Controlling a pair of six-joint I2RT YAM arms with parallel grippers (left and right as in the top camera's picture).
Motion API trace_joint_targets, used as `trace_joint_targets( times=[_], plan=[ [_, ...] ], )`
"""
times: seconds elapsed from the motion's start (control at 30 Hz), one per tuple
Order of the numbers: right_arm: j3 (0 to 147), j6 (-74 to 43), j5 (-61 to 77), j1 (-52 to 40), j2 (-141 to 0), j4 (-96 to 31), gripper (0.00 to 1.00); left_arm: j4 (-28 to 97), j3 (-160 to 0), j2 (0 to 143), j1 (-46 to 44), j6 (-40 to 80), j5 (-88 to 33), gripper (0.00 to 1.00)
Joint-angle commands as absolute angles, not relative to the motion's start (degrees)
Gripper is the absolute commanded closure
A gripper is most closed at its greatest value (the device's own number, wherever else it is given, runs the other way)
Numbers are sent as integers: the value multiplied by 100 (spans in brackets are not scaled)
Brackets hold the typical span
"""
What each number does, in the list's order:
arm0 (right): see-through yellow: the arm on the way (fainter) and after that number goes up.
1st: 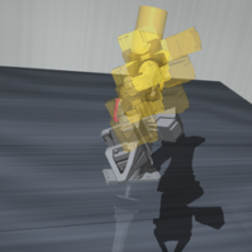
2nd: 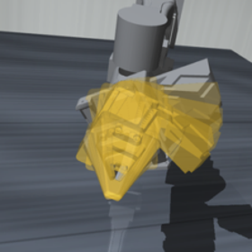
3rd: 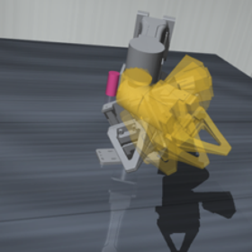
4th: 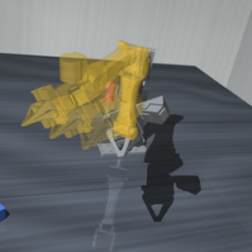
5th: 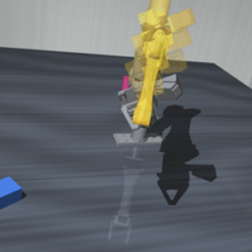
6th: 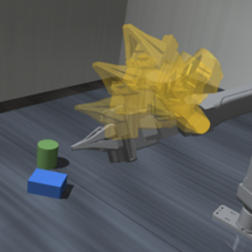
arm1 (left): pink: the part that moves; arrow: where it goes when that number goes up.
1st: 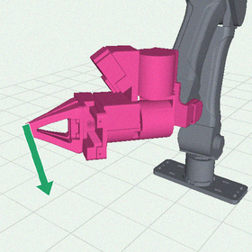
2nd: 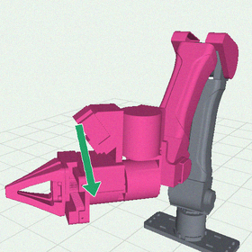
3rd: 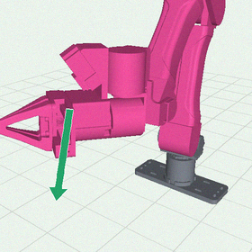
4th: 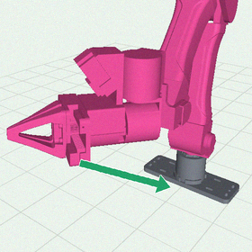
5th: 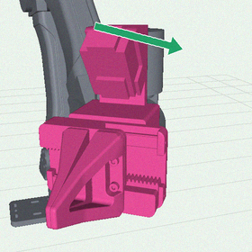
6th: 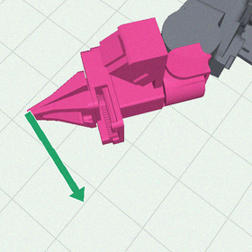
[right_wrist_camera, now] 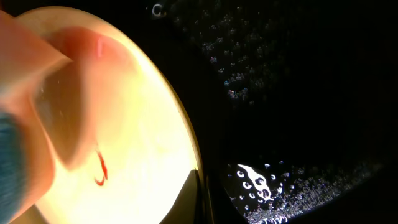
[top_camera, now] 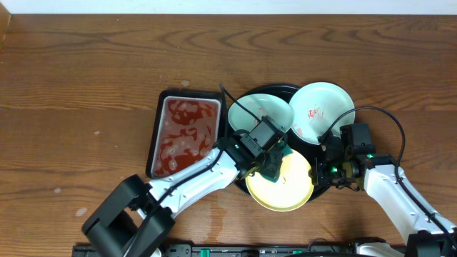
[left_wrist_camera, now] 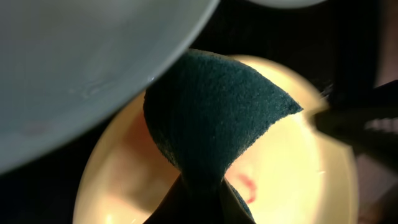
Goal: Clean dirty plates on tray and stack at the side
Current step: 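Scrub the yellow plate surface with the sponge in the left gripper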
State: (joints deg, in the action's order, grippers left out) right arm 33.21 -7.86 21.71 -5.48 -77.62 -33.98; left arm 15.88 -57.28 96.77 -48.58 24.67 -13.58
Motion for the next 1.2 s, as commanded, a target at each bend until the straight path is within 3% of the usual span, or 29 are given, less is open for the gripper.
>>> trace_joint_targets(
  times=[0.0, 0.5, 0.77, 1.17],
  plan=[
    [3288, -790, 2128, -497, -7802, -3387, 99, 1507, -5824, 9603, -4851, 2606, -1417, 93],
    [3288, -790, 2128, -497, -7802, -3391, 99, 1050, -5822, 10331, -5500, 2683, -1645, 93],
    [3288, -788, 2128, -497, -7802, -3406, 99, 2047, -5826, 10307, -5251, 2602, -462, 93],
    [3288, -788, 2128, -497, -7802, -3400, 99, 2180, -5833, 9085, -5043, 2536, -493, 93]
  ],
)
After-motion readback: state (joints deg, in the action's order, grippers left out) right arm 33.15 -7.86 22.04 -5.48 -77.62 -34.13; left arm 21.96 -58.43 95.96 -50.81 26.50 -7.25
